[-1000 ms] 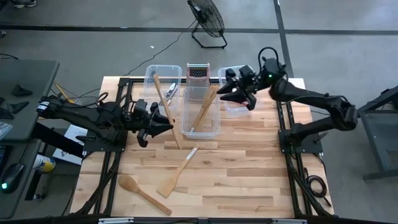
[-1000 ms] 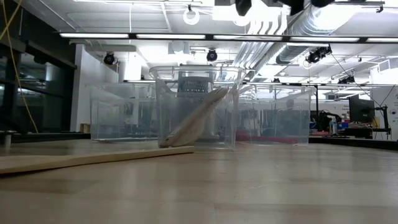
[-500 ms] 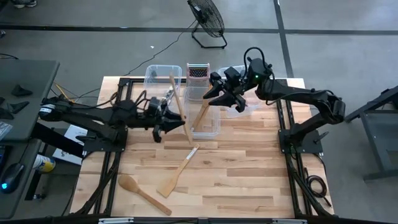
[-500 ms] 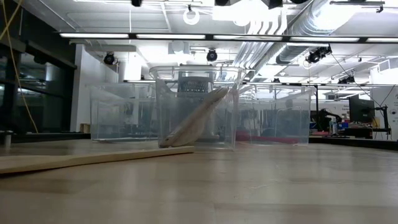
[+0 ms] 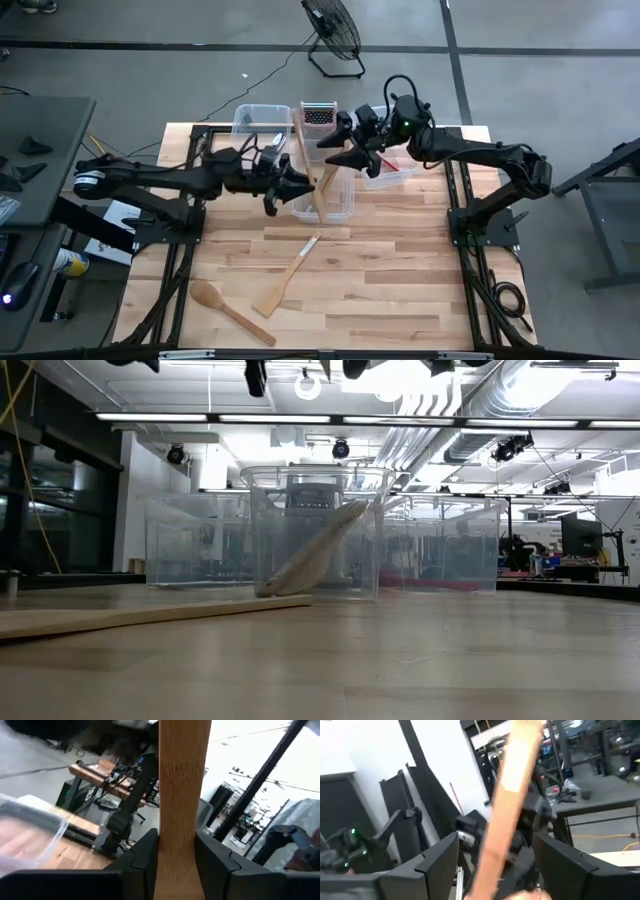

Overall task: Pick & Place Kitchen Items
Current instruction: Put the brown serving spoon into the middle transparent bin

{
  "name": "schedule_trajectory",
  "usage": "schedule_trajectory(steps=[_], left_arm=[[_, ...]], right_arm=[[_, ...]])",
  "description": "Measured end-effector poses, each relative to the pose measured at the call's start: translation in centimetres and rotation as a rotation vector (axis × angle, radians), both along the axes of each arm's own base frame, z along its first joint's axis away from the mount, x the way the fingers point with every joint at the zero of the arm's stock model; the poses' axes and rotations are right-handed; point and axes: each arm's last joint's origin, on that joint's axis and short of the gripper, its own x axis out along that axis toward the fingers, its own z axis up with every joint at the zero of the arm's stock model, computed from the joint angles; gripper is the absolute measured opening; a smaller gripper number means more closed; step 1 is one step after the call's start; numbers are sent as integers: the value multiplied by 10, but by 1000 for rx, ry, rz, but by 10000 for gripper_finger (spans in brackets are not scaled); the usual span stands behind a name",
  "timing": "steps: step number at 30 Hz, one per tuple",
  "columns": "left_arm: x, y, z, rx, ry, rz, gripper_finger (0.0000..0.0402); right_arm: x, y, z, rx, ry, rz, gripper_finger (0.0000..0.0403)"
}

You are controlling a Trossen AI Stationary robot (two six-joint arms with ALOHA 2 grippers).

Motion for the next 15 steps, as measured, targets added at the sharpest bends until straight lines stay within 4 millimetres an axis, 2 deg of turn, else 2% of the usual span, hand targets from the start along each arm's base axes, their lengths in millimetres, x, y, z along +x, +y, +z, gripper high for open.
schedule_trajectory(steps=[6, 15], left_arm=[[11, 10, -9, -28, 6, 27, 110], [16, 11, -18, -38, 65, 53, 111]], right_arm=[[6, -4, -8, 62, 45, -67, 247], [16, 0, -20, 111, 114, -92, 247]])
